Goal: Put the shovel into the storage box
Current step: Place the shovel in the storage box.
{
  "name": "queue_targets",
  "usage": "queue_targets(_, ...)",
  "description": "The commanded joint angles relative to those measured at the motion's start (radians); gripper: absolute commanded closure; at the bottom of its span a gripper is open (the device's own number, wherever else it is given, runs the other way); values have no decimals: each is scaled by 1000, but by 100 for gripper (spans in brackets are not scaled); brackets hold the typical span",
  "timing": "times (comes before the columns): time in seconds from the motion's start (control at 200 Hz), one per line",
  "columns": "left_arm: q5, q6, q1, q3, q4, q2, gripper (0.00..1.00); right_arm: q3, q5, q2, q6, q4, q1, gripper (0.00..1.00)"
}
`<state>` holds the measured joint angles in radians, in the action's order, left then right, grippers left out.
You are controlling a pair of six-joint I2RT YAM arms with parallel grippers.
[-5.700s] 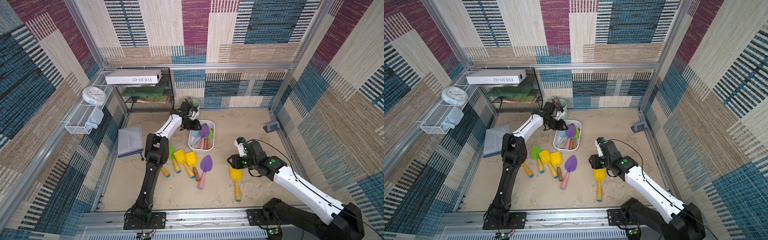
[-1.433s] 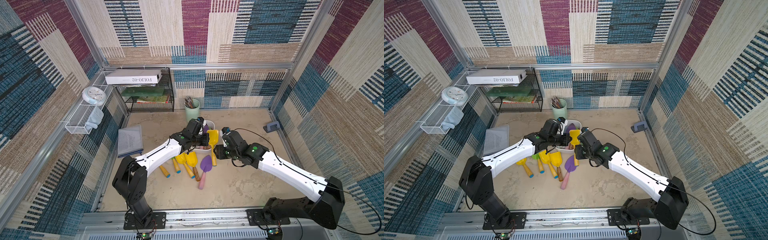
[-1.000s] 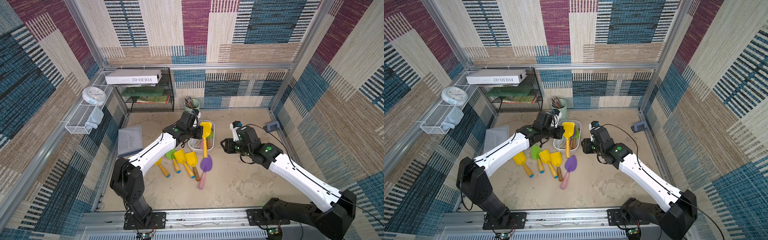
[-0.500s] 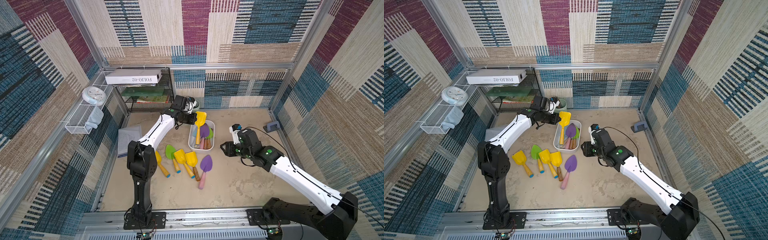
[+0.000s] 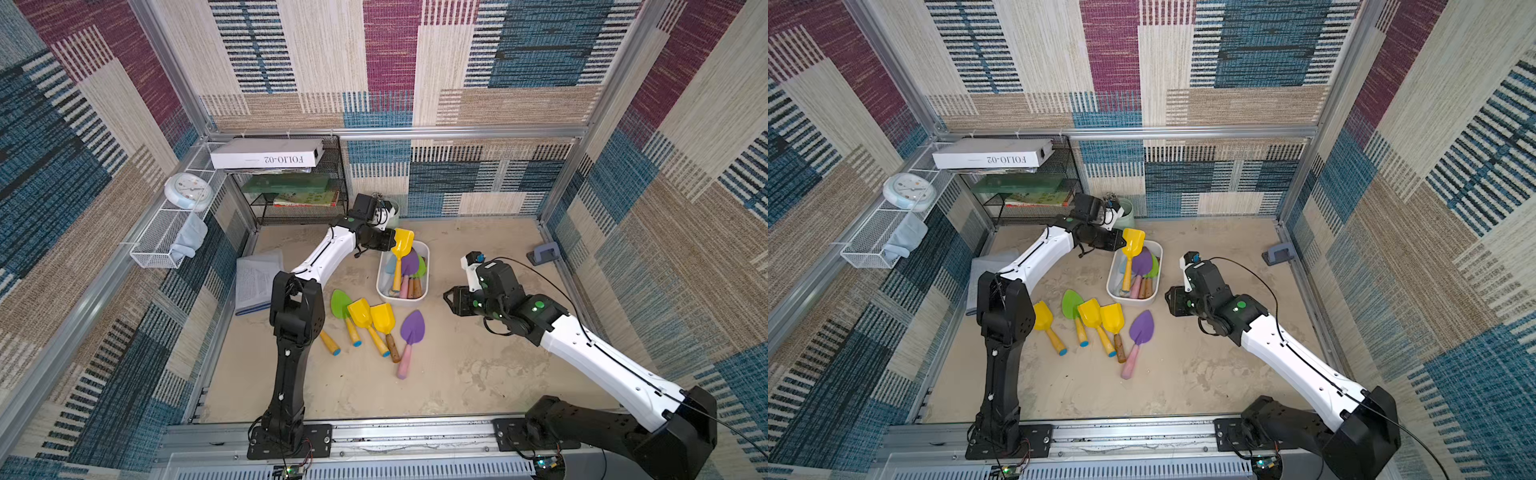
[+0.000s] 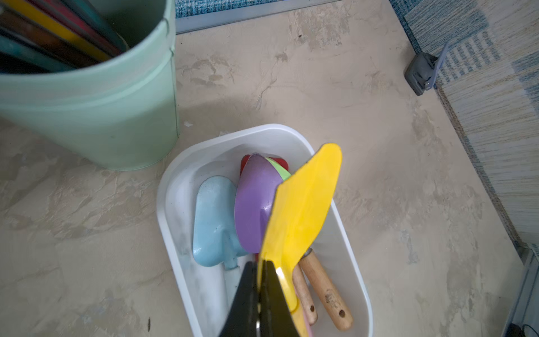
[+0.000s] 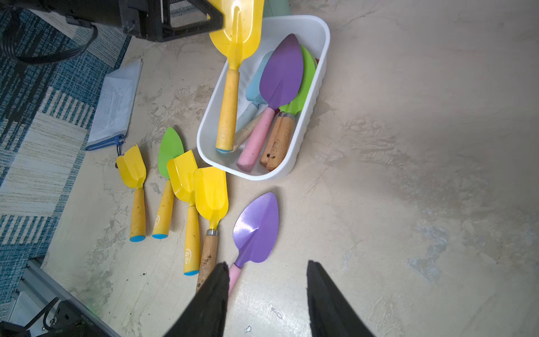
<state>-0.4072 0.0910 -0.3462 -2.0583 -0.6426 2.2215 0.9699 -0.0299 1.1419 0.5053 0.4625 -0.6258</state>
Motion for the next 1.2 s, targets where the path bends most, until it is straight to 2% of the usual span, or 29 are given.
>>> queue_targets(0.0, -14, 4, 6, -13, 18, 19, 100, -2, -2, 7, -9, -11, 1, 53)
queue_targets(0.476, -51, 16, 9, -54, 1, 109, 100, -7, 7, 28, -13, -21, 3, 53)
queue_targets(1.062, 15, 25, 9, -81, -102, 166, 100, -14, 21, 38, -22, -30, 5, 54)
queue_targets(1.197, 26, 32, 9, -98, -124, 180, 87, -17, 21, 32, -23, -29, 5, 53)
